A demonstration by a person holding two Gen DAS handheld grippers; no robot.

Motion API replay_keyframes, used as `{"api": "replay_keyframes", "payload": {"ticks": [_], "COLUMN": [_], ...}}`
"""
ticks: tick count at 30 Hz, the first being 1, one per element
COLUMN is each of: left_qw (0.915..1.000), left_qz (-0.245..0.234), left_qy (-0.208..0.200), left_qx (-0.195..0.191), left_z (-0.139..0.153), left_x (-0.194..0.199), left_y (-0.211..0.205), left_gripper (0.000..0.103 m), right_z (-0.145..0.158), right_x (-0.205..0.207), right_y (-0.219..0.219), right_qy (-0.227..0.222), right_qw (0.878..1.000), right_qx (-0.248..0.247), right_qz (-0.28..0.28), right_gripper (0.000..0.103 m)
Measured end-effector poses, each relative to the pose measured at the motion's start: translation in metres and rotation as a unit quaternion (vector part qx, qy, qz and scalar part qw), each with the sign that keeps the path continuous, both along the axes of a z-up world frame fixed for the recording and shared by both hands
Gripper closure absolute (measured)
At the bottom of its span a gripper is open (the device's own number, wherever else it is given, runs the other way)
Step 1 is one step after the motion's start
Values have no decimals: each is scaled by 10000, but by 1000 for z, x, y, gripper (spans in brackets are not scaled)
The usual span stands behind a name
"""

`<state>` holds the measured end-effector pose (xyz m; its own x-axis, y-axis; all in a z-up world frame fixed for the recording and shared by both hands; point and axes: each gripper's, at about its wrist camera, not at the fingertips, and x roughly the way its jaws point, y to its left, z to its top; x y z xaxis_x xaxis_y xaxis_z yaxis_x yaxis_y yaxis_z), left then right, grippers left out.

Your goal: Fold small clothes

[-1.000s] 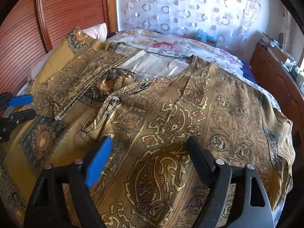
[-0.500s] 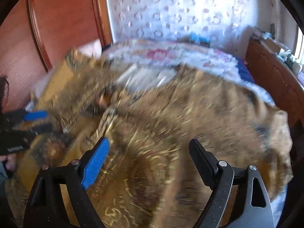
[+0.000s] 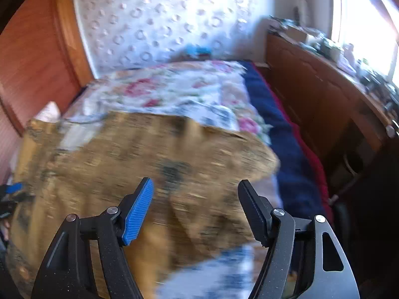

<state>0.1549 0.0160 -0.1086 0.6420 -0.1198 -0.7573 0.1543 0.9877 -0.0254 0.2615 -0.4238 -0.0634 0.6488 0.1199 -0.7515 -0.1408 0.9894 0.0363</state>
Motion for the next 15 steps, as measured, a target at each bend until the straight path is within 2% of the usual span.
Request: {"api": "replay_keyframes", "payload": {"ticks": [4, 9, 12, 15], "left_qw": [10000, 10000, 10000, 10000], "left_qz": [1, 0, -2, -1], "left_qy": [3, -2, 0, 1], "left_qx": [20, 60, 53, 55], "left_z": [0, 0, 0, 0], "left_x": [1, 1, 1, 1], "left_y": [1, 0, 0, 0], "left_gripper": [48, 48, 48, 48], "right_z": [-19, -37, -43, -47], "right_x": [2, -4, -8, -10], "right_y": [-30, -52, -57, -54], "right_qy": [299, 544, 647, 703], "right_qw": [9992, 9975, 9964, 9954], "right_qx": [-32, 244, 458, 597], "right_qz": [-244, -367, -304, -244], "right_gripper": [31, 31, 37, 49]}}
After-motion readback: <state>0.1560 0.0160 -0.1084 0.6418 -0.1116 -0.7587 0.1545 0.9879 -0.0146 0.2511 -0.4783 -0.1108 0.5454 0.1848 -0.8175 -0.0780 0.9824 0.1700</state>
